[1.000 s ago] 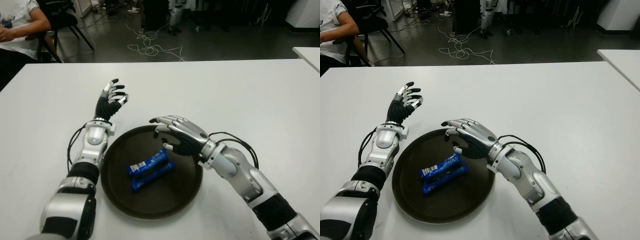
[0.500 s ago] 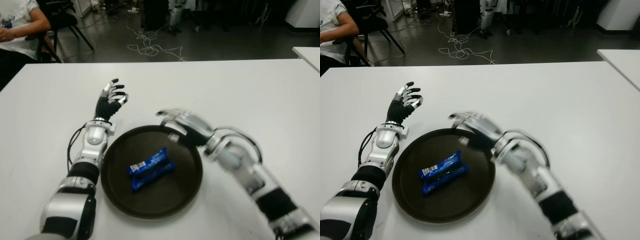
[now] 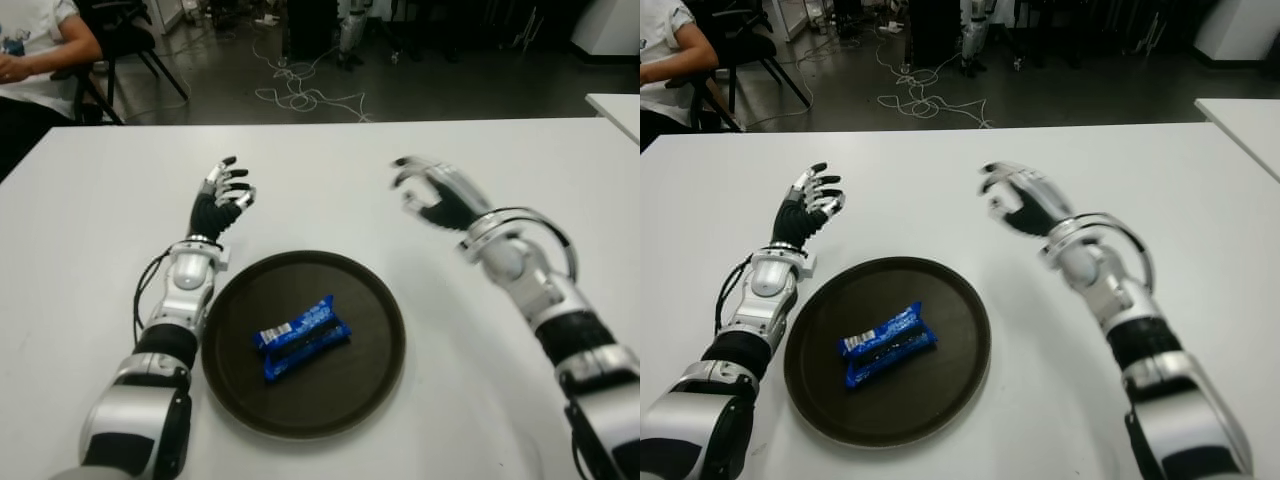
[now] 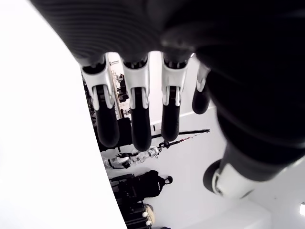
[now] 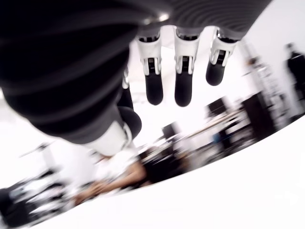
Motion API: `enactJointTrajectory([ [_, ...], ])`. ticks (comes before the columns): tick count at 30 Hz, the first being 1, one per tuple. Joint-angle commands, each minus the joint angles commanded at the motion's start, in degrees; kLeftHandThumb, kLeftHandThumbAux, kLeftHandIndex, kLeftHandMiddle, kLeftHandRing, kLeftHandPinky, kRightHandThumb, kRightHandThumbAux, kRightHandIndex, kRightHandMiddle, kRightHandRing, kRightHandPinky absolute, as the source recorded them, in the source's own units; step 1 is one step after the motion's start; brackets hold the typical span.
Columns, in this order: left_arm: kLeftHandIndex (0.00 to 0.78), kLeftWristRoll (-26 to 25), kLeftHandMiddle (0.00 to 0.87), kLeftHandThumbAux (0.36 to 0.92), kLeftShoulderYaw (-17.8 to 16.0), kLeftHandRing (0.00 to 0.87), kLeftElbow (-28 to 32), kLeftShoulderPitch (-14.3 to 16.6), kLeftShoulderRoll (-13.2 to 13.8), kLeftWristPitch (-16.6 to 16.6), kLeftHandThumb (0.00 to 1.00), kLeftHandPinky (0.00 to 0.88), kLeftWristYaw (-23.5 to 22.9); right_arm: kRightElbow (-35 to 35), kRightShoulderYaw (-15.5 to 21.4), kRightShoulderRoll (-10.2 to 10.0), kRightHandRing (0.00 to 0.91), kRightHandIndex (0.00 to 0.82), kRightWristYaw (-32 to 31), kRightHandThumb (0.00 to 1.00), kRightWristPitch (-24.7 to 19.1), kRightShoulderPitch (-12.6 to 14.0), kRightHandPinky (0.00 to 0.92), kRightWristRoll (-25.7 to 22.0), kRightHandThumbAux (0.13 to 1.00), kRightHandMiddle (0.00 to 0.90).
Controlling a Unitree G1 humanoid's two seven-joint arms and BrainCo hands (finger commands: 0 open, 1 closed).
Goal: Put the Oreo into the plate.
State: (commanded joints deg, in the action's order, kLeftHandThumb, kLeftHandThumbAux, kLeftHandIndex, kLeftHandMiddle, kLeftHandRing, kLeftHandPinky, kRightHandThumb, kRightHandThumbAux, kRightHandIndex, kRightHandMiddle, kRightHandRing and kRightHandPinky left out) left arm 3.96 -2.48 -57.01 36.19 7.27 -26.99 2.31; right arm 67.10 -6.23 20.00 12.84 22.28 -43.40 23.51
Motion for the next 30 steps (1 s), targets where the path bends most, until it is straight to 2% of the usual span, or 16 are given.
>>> enactJointTrajectory([
  [3, 0.113, -0.11, 0.231, 0.709, 0.04, 0.254, -0.07, 0.11, 0.03, 0.27, 0.416, 0.299, -0.33, 3.24, 3.04, -1.64, 0.232, 0.396, -0.06, 0.674, -2.94, -0.89, 0.261, -3.45, 0.745, 0.250],
  [6, 0.114, -0.05, 0.230, 0.707, 0.17, 0.254, 0.05, 0.09, 0.05, 0.31, 0.410, 0.297, -0.49, 4.02, 11.09, -4.06, 0.285, 0.398, -4.78, 0.673, -7.31, -2.10, 0.318, -13.05, 0.745, 0.291],
  [8, 0.116, -0.17, 0.229, 0.705, 0.07, 0.254, -0.06, 0.15, -0.01, 0.33, 0.409, 0.296, -0.52, 4.47, 14.30, -5.02, 0.302, 0.400, -6.48, 0.676, -8.87, -3.25, 0.342, -17.00, 0.744, 0.301],
  [10, 0.116, -0.19, 0.230, 0.702, -0.01, 0.254, -0.22, 0.21, 0.00, 0.30, 0.415, 0.297, -0.50, 4.69, 15.87, -5.61, 0.315, 0.402, -6.80, 0.679, -9.50, -4.10, 0.354, -19.06, 0.743, 0.308],
  [16, 0.113, 0.01, 0.231, 0.694, 0.01, 0.257, -0.77, 0.36, 0.18, -0.03, 0.405, 0.303, -0.33, 4.09, 16.40, -7.39, 0.343, 0.404, -6.03, 0.681, -9.05, -4.77, 0.363, -20.87, 0.742, 0.329],
  [30, 0.113, -0.60, 0.229, 0.704, -0.70, 0.255, -1.09, 0.30, 0.38, -0.70, 0.433, 0.299, -1.63, 5.28, 17.23, -6.76, 0.332, 0.400, -8.36, 0.678, -9.49, -5.10, 0.359, -22.12, 0.745, 0.312],
])
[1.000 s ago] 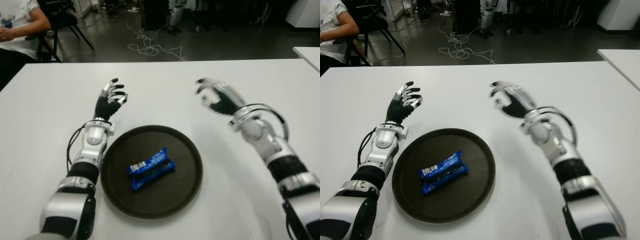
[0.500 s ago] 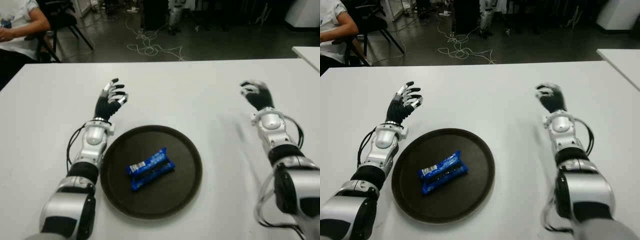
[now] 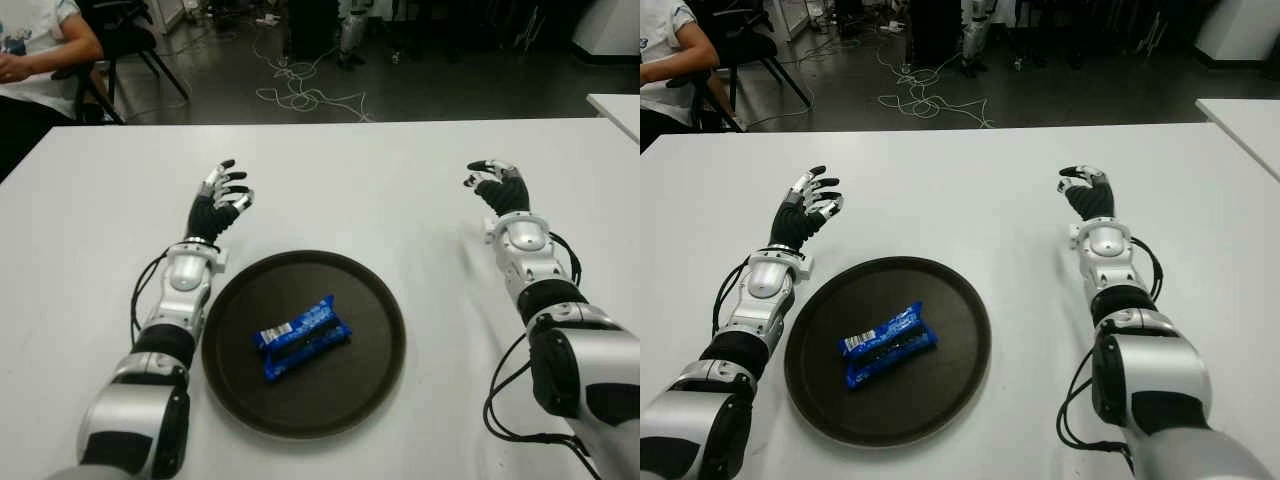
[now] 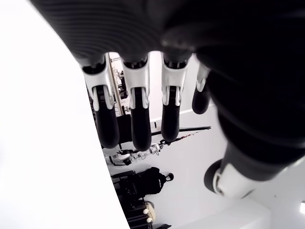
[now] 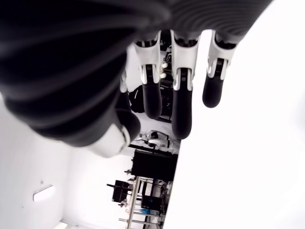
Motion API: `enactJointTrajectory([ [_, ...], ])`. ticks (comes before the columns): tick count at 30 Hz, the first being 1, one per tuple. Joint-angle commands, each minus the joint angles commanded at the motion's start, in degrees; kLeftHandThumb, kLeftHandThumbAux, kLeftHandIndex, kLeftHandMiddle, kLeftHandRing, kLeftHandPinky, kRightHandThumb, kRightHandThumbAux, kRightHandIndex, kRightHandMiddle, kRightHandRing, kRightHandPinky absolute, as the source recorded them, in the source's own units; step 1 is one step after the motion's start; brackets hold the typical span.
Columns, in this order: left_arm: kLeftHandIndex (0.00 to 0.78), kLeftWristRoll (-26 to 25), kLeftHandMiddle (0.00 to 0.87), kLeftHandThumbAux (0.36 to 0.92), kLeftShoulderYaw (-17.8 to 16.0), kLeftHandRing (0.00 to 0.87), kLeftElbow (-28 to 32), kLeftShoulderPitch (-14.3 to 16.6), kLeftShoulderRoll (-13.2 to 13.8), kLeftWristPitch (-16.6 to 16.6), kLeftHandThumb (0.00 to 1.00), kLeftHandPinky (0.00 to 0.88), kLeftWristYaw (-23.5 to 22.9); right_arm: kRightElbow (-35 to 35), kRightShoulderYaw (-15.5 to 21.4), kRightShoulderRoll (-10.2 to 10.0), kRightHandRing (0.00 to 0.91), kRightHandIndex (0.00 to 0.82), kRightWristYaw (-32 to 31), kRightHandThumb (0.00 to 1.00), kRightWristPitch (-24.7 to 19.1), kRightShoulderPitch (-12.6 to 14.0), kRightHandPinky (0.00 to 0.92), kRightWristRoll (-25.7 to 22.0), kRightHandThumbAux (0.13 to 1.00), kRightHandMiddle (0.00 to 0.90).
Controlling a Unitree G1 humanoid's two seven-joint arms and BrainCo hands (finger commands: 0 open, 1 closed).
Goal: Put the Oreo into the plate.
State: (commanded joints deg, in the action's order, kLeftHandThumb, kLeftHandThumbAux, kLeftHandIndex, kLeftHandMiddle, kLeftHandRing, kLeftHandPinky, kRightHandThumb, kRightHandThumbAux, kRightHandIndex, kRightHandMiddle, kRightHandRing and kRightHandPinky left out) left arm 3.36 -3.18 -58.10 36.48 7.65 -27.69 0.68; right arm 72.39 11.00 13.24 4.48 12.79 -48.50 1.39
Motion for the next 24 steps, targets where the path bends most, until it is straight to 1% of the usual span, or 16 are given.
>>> enactJointTrajectory([
  [8, 0.117, -0.54, 0.227, 0.706, -0.45, 0.252, 0.52, -0.14, -0.09, 0.48, 0.458, 0.297, -1.15, 0.26, 0.49, -0.22, 0.342, 0.402, -0.10, 0.684, 0.15, -0.17, 0.382, -0.70, 0.743, 0.326],
  [15, 0.112, 0.37, 0.232, 0.713, 0.00, 0.251, 0.89, -0.23, 0.13, 0.63, 0.416, 0.286, -0.62, 0.14, 0.50, -0.48, 0.341, 0.403, -0.35, 0.686, 0.40, -0.18, 0.383, -0.66, 0.743, 0.329],
  [24, 0.117, 0.82, 0.245, 0.704, 0.22, 0.265, 0.90, -0.15, 0.27, 1.08, 0.407, 0.306, -0.25, 0.01, 0.59, -0.68, 0.346, 0.401, -0.99, 0.684, 0.73, -0.05, 0.396, -0.78, 0.744, 0.325],
])
